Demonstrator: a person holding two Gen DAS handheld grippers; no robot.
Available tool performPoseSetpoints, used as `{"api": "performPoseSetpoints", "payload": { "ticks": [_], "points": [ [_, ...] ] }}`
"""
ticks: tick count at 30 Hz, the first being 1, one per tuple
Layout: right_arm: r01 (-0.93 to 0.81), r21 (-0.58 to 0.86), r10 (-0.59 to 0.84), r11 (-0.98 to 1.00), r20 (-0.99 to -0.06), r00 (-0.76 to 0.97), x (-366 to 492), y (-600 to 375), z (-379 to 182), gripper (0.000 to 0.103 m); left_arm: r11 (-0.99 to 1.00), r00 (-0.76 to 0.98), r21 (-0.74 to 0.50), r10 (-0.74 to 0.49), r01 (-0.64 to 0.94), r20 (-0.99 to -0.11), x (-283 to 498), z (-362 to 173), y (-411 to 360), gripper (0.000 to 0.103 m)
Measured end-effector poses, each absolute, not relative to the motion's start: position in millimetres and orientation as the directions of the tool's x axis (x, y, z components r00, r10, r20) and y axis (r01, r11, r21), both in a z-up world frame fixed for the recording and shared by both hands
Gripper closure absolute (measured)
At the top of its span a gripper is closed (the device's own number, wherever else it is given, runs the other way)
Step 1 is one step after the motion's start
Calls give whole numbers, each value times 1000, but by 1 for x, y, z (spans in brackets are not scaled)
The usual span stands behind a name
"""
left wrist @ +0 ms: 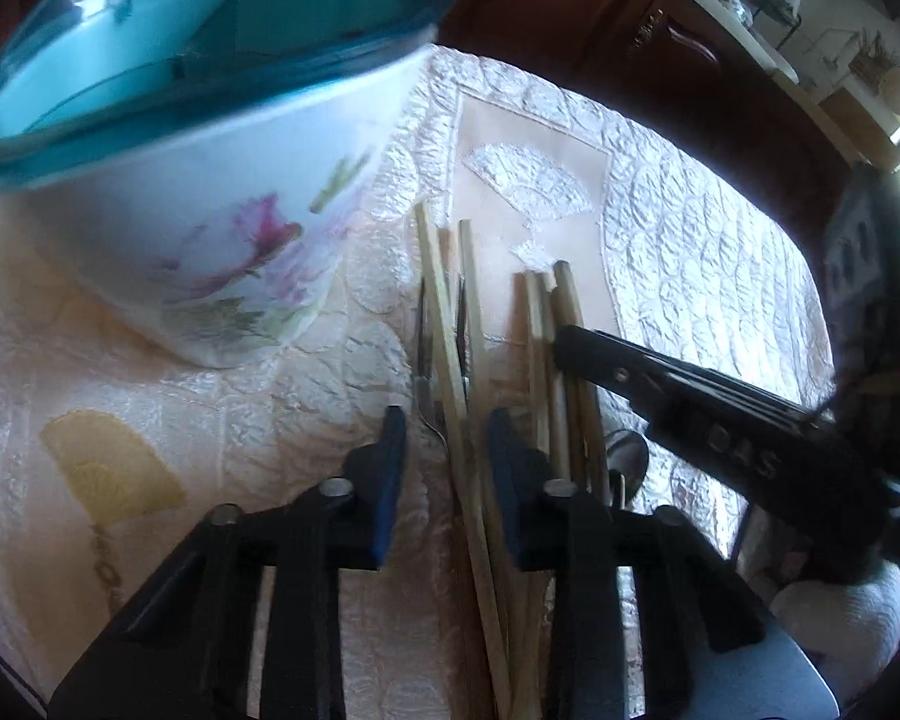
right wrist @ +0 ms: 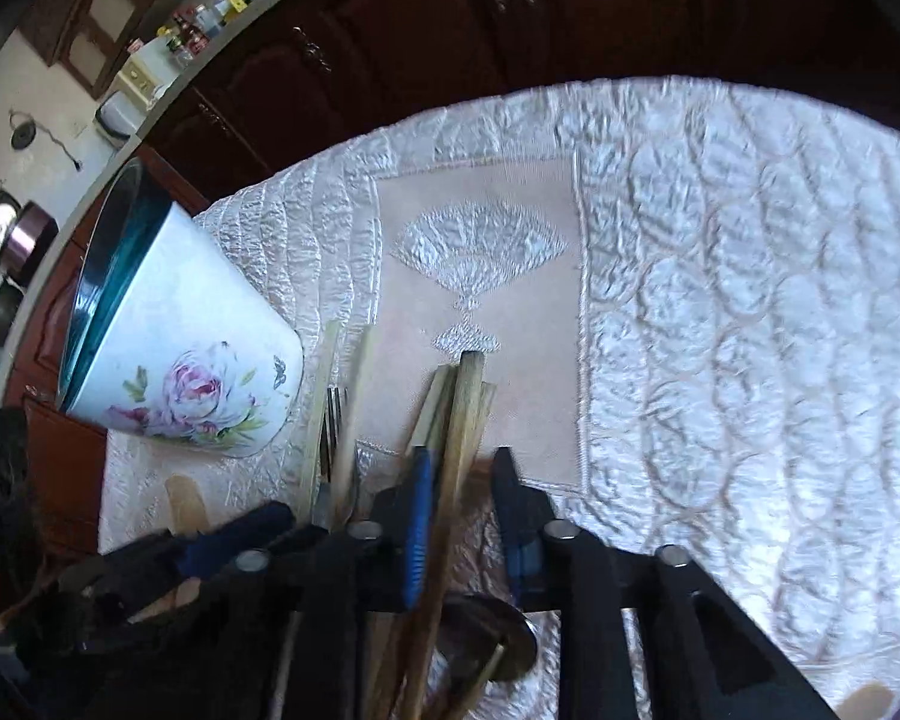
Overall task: Organize utensils
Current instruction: 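Lower the left tool to the utensil pile and grasp one wooden chopstick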
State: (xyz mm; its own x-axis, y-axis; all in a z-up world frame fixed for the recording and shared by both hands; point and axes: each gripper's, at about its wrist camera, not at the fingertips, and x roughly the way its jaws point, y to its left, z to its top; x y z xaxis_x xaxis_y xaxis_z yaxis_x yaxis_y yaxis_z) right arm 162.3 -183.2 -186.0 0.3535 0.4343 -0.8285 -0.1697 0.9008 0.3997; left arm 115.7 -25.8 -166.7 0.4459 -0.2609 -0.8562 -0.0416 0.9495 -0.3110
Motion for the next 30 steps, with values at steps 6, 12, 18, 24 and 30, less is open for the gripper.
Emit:
{"api": "performPoseSetpoints", "payload": {
  "ticks": [6, 12, 18, 24, 30],
  "points": [
    [-173, 447, 479, 877, -793, 377, 144, -185, -174, 95, 943, 424, -332, -297, -10, -856, 105, -167, -18, 97],
    [-175, 491, 518, 854, -763, 387, 106, -201, -158, 95, 947, 420, -320, -306, 39, -854, 80, -155, -9, 98],
    [-183, 481, 512, 858, -768, 385, 73, -204, -152, 95, 957, 423, -286, -277, 42, -863, 57, -152, 4, 98],
    [-100, 452, 451, 886, -796, 404, 59, -230, -158, 95, 950, 450, -310, -292, 35, -844, 73, -149, -7, 70],
    [-85, 441, 435, 894, -802, 410, 51, -246, -152, 95, 948, 409, -317, -300, 29, -862, 98, -173, -23, 79]
  ]
}}
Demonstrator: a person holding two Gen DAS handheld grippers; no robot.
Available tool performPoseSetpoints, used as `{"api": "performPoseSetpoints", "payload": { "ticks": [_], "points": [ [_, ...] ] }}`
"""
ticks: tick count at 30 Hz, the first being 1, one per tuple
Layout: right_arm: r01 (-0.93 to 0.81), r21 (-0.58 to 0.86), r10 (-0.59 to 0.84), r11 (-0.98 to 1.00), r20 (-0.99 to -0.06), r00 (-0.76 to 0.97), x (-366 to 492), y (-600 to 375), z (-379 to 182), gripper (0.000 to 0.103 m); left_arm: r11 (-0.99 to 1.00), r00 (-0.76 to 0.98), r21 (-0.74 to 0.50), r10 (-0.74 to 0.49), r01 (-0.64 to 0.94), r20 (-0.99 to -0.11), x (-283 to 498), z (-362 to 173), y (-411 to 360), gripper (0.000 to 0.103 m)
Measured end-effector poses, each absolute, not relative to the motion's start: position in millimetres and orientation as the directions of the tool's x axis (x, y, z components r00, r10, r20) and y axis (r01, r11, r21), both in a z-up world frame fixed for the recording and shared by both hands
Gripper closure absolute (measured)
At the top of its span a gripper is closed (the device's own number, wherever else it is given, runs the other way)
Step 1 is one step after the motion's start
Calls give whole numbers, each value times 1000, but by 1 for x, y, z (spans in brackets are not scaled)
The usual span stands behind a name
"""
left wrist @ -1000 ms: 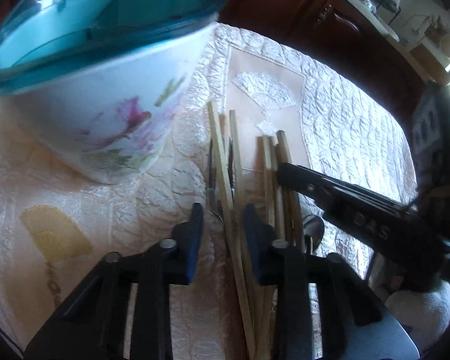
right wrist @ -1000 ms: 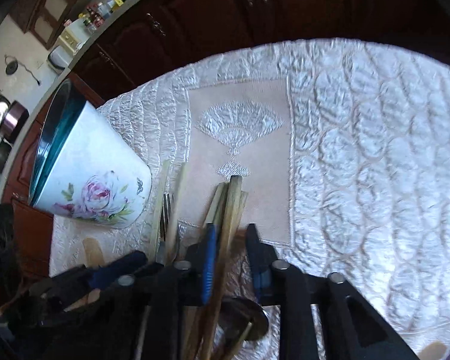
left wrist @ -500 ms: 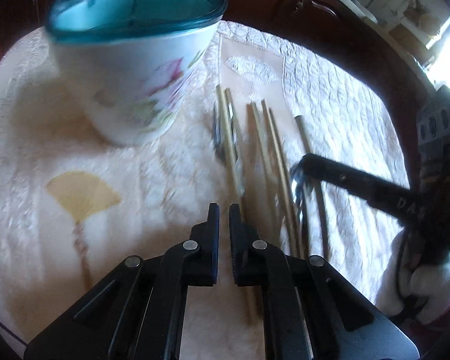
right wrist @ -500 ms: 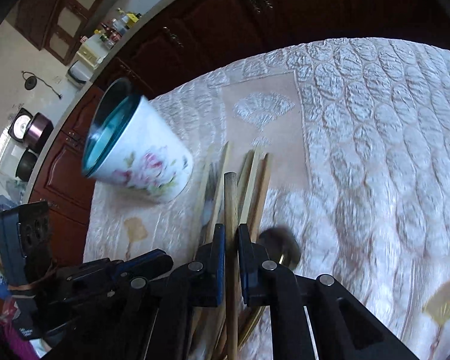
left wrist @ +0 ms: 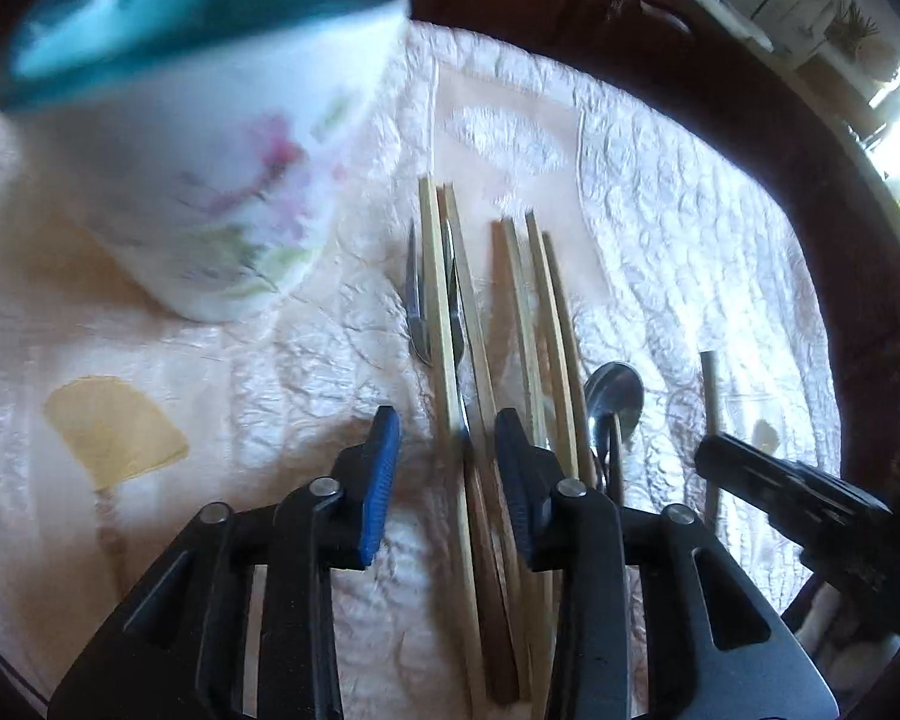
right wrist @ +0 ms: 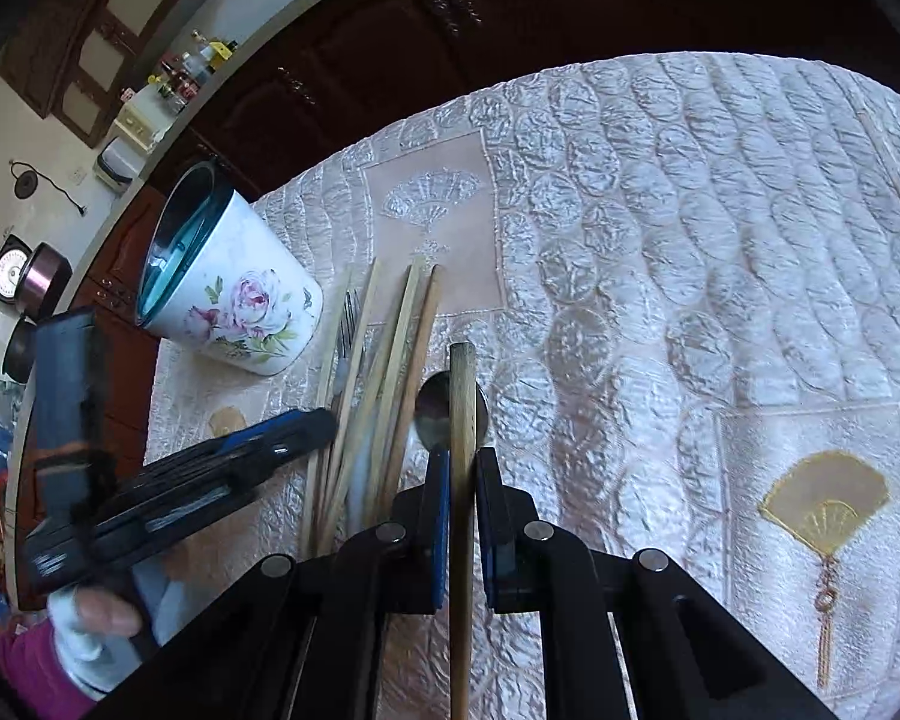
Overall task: Organize utensils
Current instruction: 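Lower the left tool to the utensil pile and grasp one wooden chopstick, then lift the chopstick with the left tool and drop it into the floral cup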
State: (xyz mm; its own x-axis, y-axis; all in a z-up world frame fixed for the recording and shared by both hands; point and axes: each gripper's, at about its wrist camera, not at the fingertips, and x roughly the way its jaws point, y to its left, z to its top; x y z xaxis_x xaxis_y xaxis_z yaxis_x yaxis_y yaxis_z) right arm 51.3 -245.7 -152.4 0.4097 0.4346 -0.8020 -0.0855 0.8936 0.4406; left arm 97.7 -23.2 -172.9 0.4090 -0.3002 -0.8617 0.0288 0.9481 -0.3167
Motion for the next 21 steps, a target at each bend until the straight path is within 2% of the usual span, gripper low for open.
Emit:
{"api": "performPoseSetpoints", "payload": {
  "ticks": [1, 3, 10, 15, 18, 19, 21],
  "points": [
    [-84, 443, 436, 893, -801, 411, 49, -248, -152, 95, 940, 411, -338, -323, 39, -852, 98, -173, -23, 88],
    [-78, 447, 438, 891, -800, 410, 47, -252, -154, 95, 949, 419, -311, -304, 54, -856, 95, -168, -23, 98],
    [-45, 431, 411, 901, -818, 402, 43, -260, -159, 95, 949, 387, -303, -315, 92, -867, 55, -156, 2, 99],
    [-24, 372, 356, 928, -866, 352, 44, -262, -169, 95, 959, 341, -266, -282, 93, -897, 24, -164, 19, 99],
    [-7, 360, 341, 933, -878, 336, 47, -263, -173, 95, 964, 353, -246, -267, 106, -897, 17, -162, 22, 93],
    [-3, 357, 337, 934, -879, 336, 48, -262, -173, 95, 964, 365, -248, -268, 100, -892, 20, -160, 24, 86],
    [-4, 348, 328, 938, -882, 339, 51, -262, -172, 84, 962, 387, -258, -271, 85, -881, 28, -157, 27, 72]
  ]
}}
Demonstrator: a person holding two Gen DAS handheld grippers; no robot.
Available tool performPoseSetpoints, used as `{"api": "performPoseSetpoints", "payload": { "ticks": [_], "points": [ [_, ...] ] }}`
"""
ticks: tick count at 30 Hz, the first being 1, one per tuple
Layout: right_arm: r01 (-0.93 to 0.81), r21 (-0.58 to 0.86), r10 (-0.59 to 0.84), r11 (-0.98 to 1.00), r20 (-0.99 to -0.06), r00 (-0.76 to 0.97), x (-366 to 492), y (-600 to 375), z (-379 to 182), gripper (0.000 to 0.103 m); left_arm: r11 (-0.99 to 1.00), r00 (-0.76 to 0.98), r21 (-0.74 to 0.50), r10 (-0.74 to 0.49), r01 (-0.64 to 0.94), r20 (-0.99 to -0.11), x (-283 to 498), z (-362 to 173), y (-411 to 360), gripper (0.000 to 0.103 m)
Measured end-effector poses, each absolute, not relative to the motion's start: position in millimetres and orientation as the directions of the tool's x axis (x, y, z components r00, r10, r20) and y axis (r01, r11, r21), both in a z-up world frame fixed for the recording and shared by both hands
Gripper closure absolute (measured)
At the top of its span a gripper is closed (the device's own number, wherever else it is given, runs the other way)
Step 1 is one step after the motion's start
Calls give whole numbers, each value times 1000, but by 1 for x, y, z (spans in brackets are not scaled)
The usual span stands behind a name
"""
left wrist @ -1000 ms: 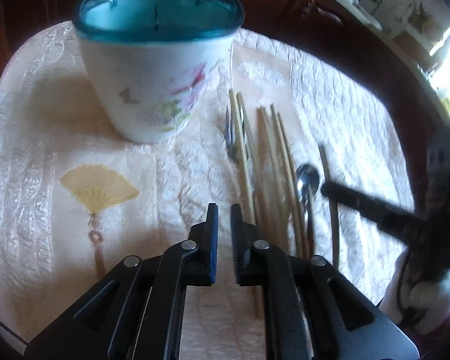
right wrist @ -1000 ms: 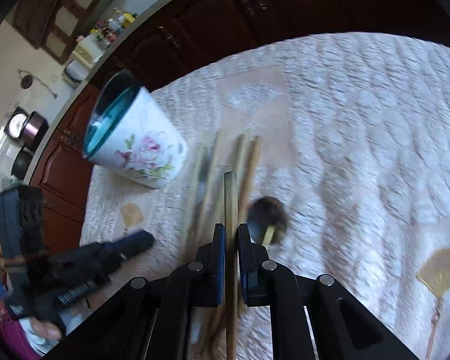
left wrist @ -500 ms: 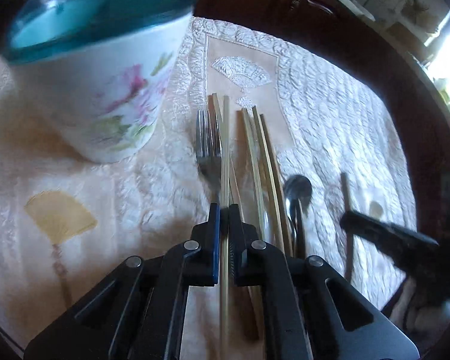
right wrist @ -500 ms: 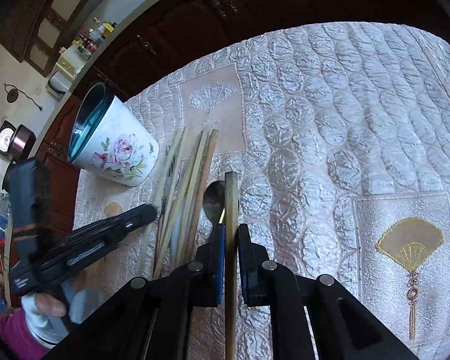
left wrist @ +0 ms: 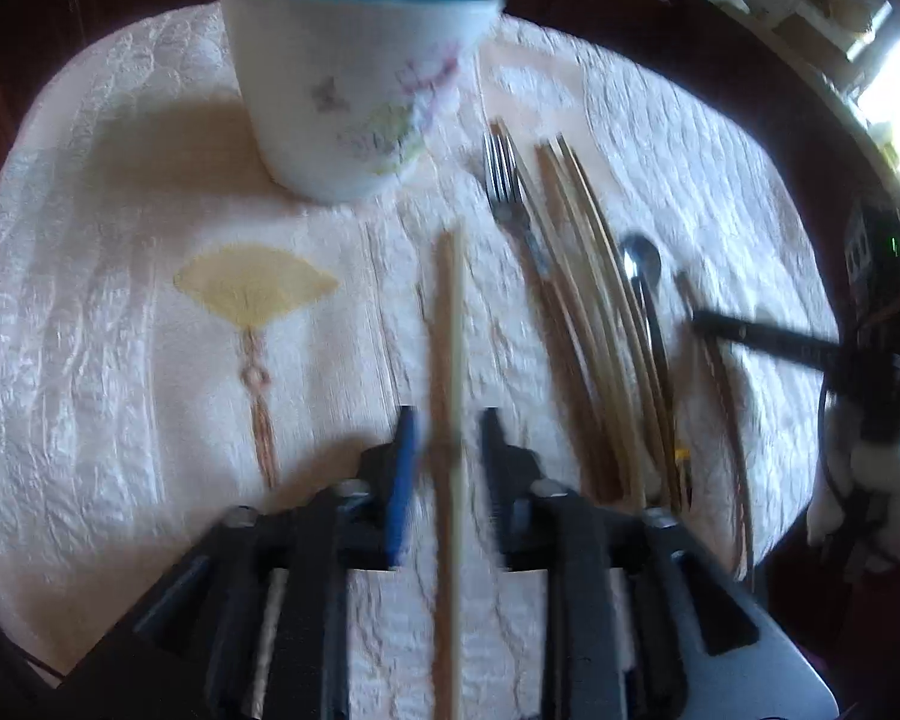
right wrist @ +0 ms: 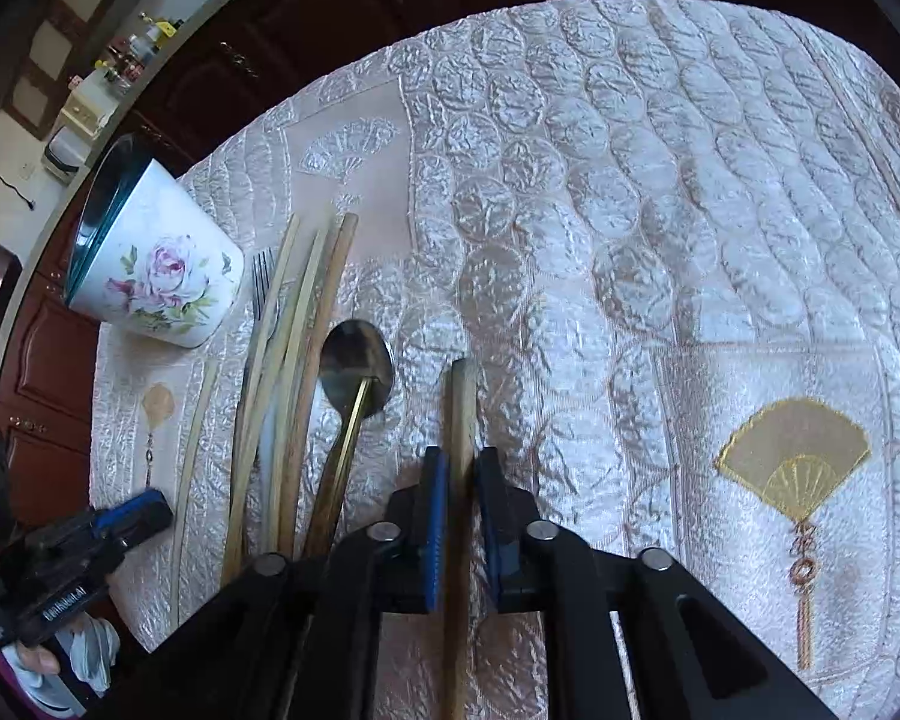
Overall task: Organize utensils
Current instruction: 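Lift the chopstick with the left tool and drop it into the floral cup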
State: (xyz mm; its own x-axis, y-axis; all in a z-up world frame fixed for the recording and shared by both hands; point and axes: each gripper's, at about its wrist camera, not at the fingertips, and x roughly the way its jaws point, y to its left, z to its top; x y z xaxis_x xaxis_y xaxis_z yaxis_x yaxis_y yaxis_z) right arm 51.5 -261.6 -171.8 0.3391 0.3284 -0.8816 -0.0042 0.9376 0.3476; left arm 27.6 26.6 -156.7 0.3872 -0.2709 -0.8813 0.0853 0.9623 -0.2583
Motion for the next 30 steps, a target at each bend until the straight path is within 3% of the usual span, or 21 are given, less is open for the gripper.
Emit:
{"api": "performPoseSetpoints", "payload": {
  "ticks": [2, 7, 10, 11, 12, 13, 19, 30],
  "points": [
    [-12, 335, 320, 942, -885, 339, 58, -259, -169, 77, 964, 403, -254, -264, 79, -877, 38, -155, 28, 69],
    [-78, 259, 270, 963, -904, 333, 71, -244, -167, 77, 980, 413, -164, -196, 111, -890, 69, -163, 12, 69],
    [-84, 275, 287, 958, -894, 344, 77, -244, -173, 87, 981, 388, -126, -174, 145, -905, 84, -173, 1, 70],
    [-86, 270, 283, 959, -893, 351, 78, -244, -174, 94, 983, 381, -107, -156, 148, -911, 88, -176, -2, 73],
    [-87, 271, 284, 959, -892, 353, 78, -244, -173, 94, 985, 386, -98, -147, 143, -911, 89, -177, 0, 84],
    [-87, 288, 300, 954, -886, 354, 77, -246, -171, 95, 985, 388, -105, -152, 140, -909, 90, -176, 2, 98],
    [-156, 339, 372, 928, -814, 446, 60, -252, -117, 96, 967, 403, -207, -250, 146, -880, 72, -147, 24, 99],
    [-360, 408, 544, 839, -625, 560, 51, -218, 1, 96, 930, 572, -318, -364, 183, -735, 28, -38, 69, 99]
  ]
}}
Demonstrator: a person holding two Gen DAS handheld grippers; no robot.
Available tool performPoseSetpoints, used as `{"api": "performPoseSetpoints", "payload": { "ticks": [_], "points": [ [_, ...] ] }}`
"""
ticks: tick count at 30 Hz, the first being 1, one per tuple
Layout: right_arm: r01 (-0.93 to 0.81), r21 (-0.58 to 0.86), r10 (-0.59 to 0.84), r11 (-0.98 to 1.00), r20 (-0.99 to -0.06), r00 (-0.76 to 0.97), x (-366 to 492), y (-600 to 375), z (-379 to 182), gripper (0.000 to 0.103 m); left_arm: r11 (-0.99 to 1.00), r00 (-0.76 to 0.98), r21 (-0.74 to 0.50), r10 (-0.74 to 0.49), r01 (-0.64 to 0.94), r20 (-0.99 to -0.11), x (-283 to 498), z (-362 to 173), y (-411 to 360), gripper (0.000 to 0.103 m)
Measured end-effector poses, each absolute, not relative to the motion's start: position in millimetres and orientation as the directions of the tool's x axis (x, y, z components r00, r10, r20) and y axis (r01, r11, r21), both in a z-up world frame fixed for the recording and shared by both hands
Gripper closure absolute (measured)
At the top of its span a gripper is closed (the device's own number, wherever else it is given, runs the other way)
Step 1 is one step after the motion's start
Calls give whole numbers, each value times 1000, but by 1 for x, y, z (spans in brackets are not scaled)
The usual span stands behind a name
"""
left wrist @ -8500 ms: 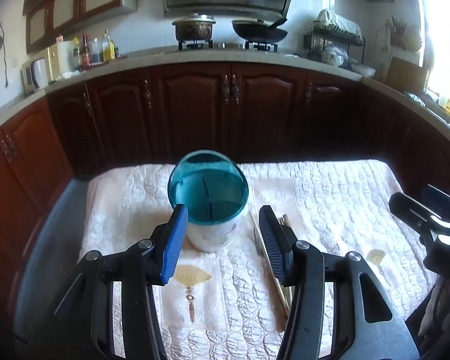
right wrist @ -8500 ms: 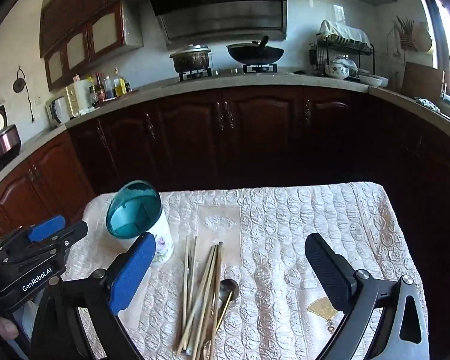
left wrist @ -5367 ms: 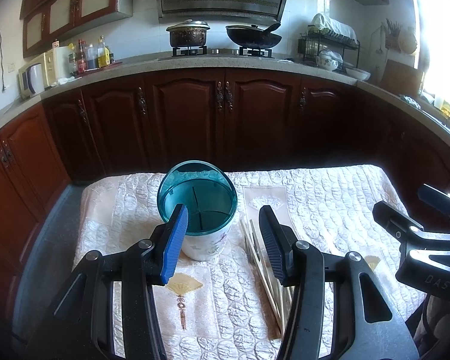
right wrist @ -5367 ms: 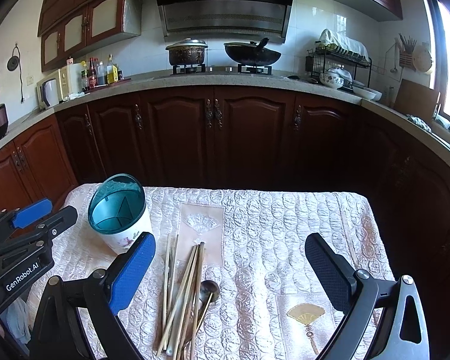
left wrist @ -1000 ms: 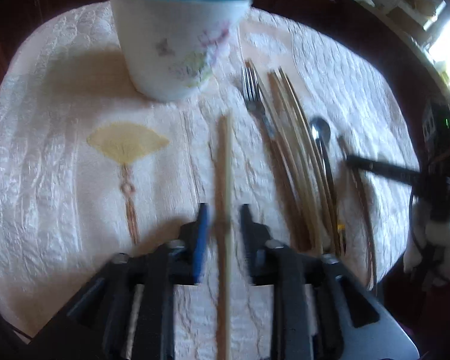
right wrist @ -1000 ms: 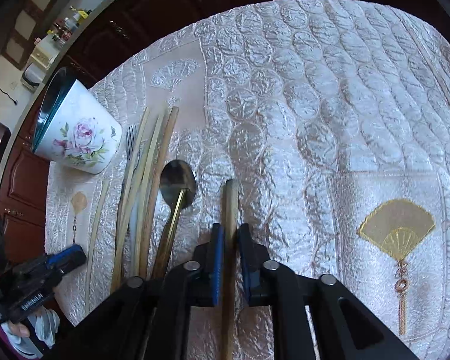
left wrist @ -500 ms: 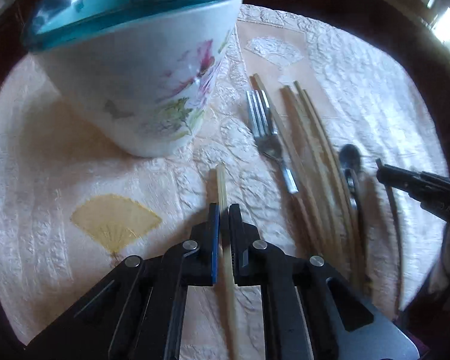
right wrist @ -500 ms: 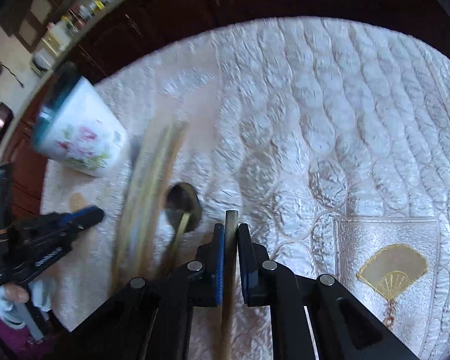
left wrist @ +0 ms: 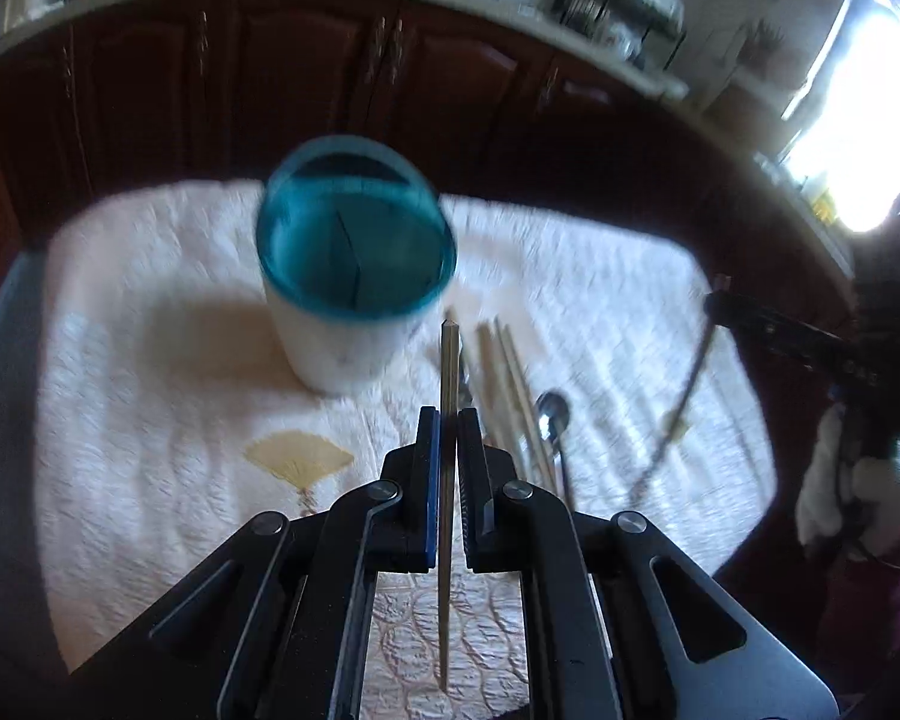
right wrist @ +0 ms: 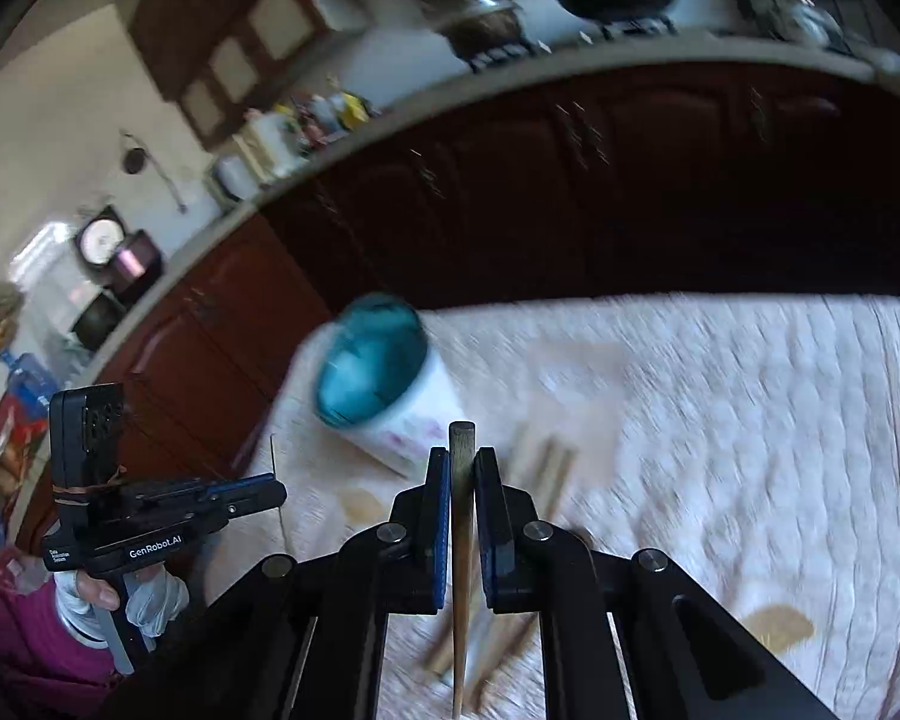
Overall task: Organize utensils
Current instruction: 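Lift the chopstick with the left tool and drop it into the floral cup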
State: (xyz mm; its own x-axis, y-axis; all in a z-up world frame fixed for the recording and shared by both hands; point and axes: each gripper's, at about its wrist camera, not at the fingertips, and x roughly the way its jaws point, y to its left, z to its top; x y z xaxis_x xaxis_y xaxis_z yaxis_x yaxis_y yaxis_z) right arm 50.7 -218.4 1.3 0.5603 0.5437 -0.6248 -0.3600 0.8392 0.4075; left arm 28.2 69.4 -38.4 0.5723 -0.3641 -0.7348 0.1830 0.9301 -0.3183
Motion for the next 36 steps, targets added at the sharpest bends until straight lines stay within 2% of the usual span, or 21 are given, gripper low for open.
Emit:
{"api": "performPoseSetpoints", "payload": {
  "ticks": [10, 17, 25, 32, 36],
  "points": [
    [-480, 347, 592, 806, -503, 630, 82, -173, 89, 96, 917, 718, -338, -381, 213, -582, 30, 66, 107, 99],
    [-465, 257, 531, 847, -451, 718, 124, -140, 129, 96, 951, 803, -274, -275, 145, -529, 65, 101, 127, 99],
    [-410, 215, 462, 886, -457, 760, 175, -111, 108, 96, 977, 817, -208, -155, 44, -556, 113, 71, 140, 99],
    [-398, 250, 467, 883, -563, 682, 201, -96, 44, 96, 980, 768, -199, -132, 6, -626, 130, 27, 138, 99],
    [-394, 264, 471, 880, -595, 652, 210, -95, 23, 96, 978, 744, -208, -135, -5, -654, 134, 10, 135, 99]
  ]
}}
